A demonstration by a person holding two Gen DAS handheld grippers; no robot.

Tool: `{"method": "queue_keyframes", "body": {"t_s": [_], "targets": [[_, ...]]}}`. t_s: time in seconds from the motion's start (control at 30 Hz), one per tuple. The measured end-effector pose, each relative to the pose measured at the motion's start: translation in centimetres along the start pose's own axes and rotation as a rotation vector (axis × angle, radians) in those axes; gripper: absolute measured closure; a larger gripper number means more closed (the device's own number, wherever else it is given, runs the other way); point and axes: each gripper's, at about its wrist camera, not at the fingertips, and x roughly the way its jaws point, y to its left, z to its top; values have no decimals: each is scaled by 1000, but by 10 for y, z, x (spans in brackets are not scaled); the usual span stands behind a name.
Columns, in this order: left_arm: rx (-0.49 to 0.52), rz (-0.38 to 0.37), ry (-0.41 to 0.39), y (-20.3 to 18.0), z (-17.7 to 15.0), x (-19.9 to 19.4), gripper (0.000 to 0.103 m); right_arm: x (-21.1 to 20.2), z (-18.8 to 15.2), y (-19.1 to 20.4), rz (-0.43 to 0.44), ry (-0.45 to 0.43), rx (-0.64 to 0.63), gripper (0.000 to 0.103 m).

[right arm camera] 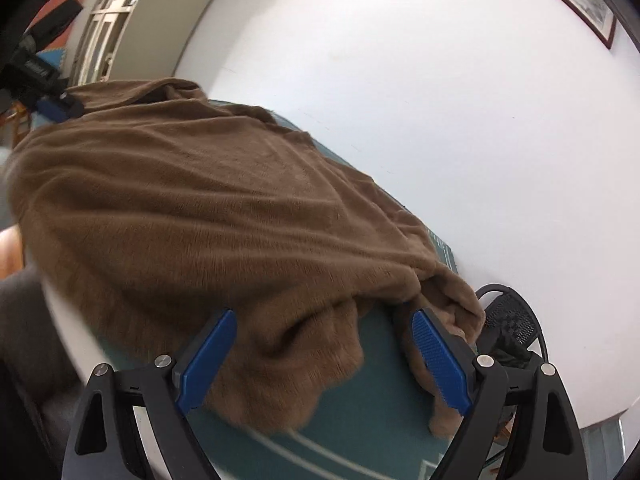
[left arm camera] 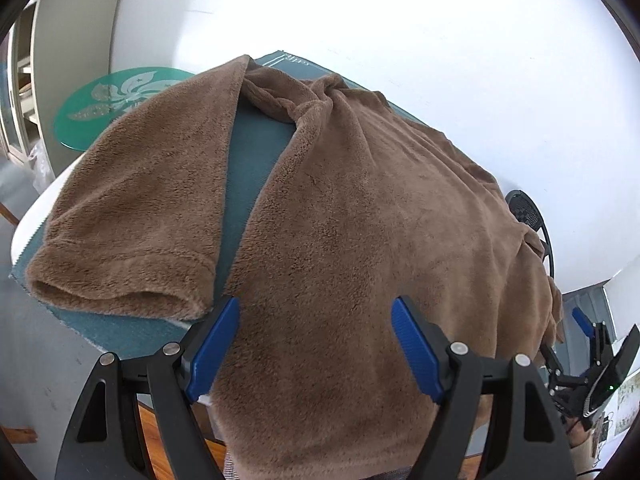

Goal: Fold clothes

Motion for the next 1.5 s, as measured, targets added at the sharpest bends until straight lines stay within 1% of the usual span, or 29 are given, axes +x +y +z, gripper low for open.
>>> {"method": "queue_keyframes", "body": {"t_s": [0.07, 0.17, 0.23, 0.27, 0.4, 0.43, 0.57, 0.67, 0.73, 0.77, 0.8, 0.83, 0.87, 0.9, 0.93, 0.97, 1.0, 1.03, 1.1, 1.23, 1.3, 1.4, 1.5], "targets": [[-5, 9, -1, 2, -1, 0, 21, -2, -12, -7, 6, 51, -45, 12], [-13, 15, 5, 4, -1, 3, 21, 1, -26, -11, 48, 141, -88, 12], [-6, 22, 5, 1, 0, 5, 21, 6, -32, -8, 58, 175, -123, 12], [-2, 23, 5, -1, 1, 5, 21, 8, -32, -6, 59, 174, -132, 12], [14, 12, 6, -6, 0, 4, 21, 23, -16, -3, 118, 145, -90, 12], [18, 11, 6, -7, -1, 4, 21, 27, -14, -1, 119, 134, -87, 12], [20, 16, 0, -6, -4, 2, 21, 38, -1, 8, 35, 76, -77, 12], [17, 18, -9, -5, -7, 0, 21, 27, 5, 16, -45, -15, -79, 12], [12, 18, -15, -4, -8, -2, 21, 11, 8, 26, -76, -85, -96, 13], [12, 18, -18, -5, -9, -2, 21, 5, 10, 31, -90, -106, -114, 22], [13, 17, -21, -5, -10, -3, 21, 2, 11, 36, -102, -116, -133, 40], [16, 17, -23, -6, -11, -3, 21, 1, 11, 41, -113, -122, -153, 48], [19, 16, -24, -7, -11, -4, 21, 1, 10, 45, -120, -119, -172, 62], [22, 15, -24, -7, -12, -5, 21, 2, 9, 50, -126, -113, -192, 70], [25, 13, -25, -7, -13, -6, 21, 4, 8, 52, -127, -106, -202, 71], [27, 12, -27, -7, -14, -8, 21, 6, 8, 54, -125, -100, -207, 75], [29, 10, -34, -7, -15, -11, 21, 6, 9, 52, -123, -98, -195, 81], [30, 7, -44, -6, -17, -16, 21, 4, 12, 42, -111, -100, -142, 83], [35, 4, -74, -3, -23, -27, 21, -1, 19, 17, -77, -106, 0, 91], [55, 14, -154, 4, -40, -55, 21, -11, 24, -58, 31, -114, 380, 91], [90, 22, -182, 3, -52, -65, 21, -10, 19, -85, 65, -98, 504, 92], [161, 37, -212, -3, -71, -77, 20, -8, 12, -94, 63, -64, 555, 92], [246, 60, -208, -17, -87, -72, 20, -6, 6, -95, 66, -35, 584, 92]]}}
